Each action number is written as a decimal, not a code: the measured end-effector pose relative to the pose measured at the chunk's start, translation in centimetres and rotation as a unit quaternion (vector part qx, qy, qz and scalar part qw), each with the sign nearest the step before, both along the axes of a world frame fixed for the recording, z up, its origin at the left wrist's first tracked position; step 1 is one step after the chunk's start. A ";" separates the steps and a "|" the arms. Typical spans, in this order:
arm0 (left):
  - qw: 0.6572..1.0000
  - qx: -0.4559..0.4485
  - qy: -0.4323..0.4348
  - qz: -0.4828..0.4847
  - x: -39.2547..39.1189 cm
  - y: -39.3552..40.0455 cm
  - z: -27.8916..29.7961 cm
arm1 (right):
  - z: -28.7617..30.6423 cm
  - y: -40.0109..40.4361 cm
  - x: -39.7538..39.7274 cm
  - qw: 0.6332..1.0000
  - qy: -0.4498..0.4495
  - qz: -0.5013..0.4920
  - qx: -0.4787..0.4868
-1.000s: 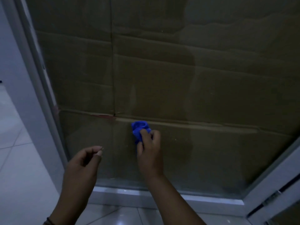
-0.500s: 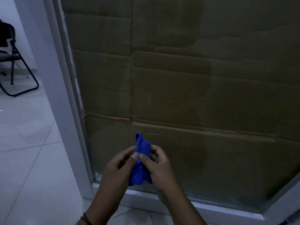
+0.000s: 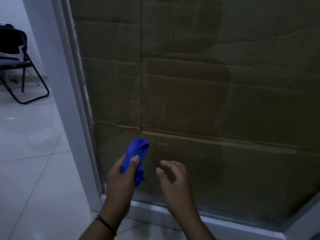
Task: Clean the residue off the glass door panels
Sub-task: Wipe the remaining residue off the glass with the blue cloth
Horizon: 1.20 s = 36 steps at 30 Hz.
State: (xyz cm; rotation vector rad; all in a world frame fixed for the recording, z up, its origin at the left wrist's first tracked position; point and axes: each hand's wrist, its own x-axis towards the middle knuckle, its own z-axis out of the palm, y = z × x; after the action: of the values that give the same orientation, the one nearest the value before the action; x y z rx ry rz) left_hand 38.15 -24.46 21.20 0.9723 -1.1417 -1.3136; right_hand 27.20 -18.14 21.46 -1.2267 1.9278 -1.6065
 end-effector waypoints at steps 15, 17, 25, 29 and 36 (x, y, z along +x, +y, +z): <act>0.906 -0.266 -0.301 0.133 -4.4 -4.8 -1.6 | -1.2 4.5 -5.6 0.996 0.002 -0.085 -0.021; 0.918 -0.258 -0.282 0.109 -5.3 -4.6 -1.8 | -1.3 5.0 -6.3 0.996 -0.008 -0.090 -0.012; 0.945 -0.224 -0.237 0.030 -10.1 -1.5 -1.9 | -1.7 7.5 -9.8 0.991 -0.039 -0.126 -0.016; 0.954 -0.210 -0.213 0.003 -13.2 0.7 -2.1 | -1.8 8.9 -11.8 0.986 -0.059 -0.153 -0.017; 0.954 -0.205 -0.219 -0.026 -18.4 3.4 -2.6 | -1.9 11.3 -15.2 0.978 -0.077 -0.196 -0.003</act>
State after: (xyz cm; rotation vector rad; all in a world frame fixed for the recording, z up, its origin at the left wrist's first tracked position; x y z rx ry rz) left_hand 19.73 -21.02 18.58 0.9449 -1.7102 -0.8616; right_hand 11.98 -6.87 19.52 -0.7248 2.1596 -1.8325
